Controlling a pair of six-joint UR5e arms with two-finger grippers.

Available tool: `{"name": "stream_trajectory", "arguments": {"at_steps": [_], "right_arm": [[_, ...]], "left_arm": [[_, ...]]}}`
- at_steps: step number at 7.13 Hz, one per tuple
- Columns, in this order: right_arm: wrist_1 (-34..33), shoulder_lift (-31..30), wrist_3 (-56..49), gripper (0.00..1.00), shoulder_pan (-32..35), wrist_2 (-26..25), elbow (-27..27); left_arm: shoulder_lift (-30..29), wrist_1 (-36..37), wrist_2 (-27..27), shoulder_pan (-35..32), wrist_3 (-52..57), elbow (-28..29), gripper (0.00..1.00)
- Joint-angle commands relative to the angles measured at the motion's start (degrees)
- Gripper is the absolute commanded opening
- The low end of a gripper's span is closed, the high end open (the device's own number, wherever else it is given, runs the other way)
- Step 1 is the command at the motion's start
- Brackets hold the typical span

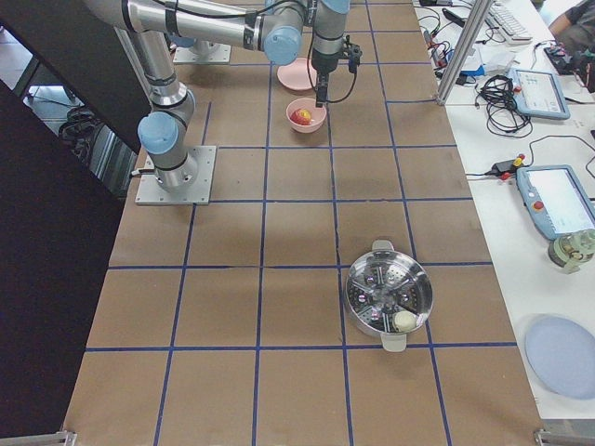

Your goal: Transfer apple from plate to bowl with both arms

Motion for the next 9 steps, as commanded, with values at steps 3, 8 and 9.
{"name": "stream_trajectory", "arguments": {"at_steps": [3, 8, 9], "right_arm": [[-1.74, -1.86, 0.29, 1.00, 1.58, -1.06, -1.98], [-1.12, -3.81, 0.29, 1.00, 2.37, -1.07, -2.70], [-1.12, -3.90, 0.29, 1.00, 3.07, -1.15, -2.70]], "left_arm": [[0.09, -0.02, 0.02, 0.09, -0.06, 0.08, 1.00], [0.09, -0.11, 0.11, 0.27, 0.03, 0.26, 1.00], [0.09, -0.11, 0.02, 0.27, 0.03, 0.09, 1.00]]}}
